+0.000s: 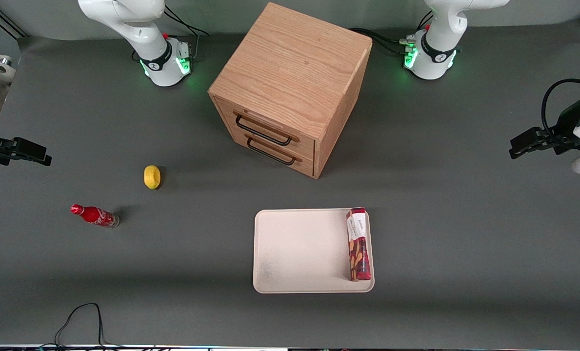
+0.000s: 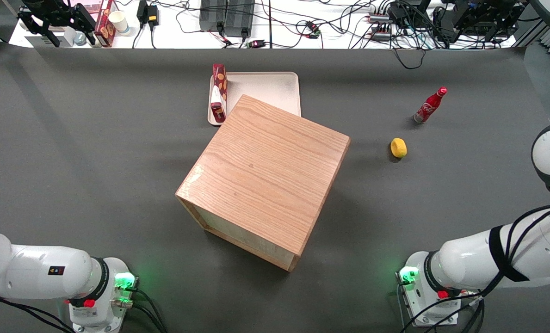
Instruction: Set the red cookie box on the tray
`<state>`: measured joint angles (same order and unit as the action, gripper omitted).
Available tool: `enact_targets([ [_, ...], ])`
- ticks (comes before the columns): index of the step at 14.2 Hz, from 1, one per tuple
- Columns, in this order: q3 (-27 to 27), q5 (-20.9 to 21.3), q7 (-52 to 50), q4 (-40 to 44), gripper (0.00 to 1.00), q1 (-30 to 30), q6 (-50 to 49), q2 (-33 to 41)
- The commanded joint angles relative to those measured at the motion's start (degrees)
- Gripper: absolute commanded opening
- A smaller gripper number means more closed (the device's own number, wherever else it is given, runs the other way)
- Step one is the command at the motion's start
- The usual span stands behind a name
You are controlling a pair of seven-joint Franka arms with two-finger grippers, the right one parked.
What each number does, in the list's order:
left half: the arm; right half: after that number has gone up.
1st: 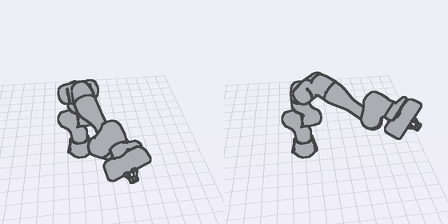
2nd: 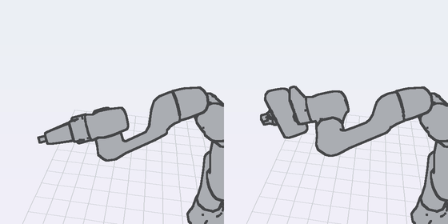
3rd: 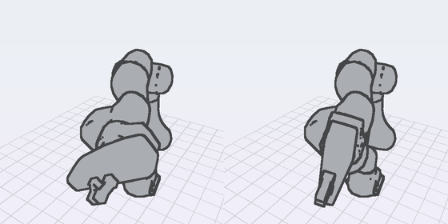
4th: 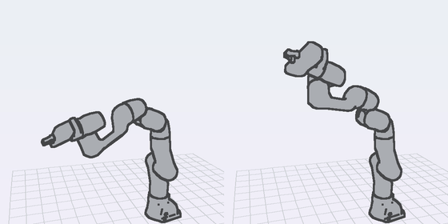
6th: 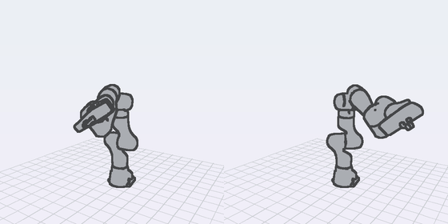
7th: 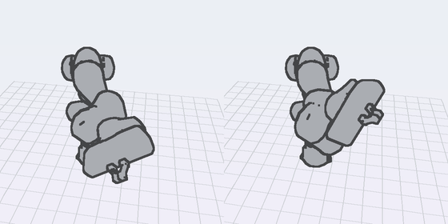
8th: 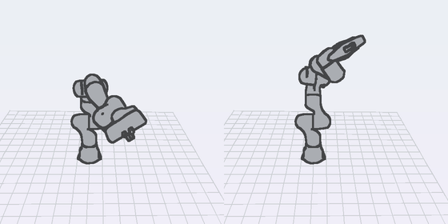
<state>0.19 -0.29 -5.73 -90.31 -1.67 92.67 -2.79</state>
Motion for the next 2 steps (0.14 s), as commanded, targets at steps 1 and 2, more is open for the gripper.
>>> enact_targets([
  [1,-0.28,0.12,1.95,0.49,1.00,0.70,-1.35,0.24],
  [2,-0.36,0.12,1.95,0.49,1.00,0.61,-1.44,0.24],
])
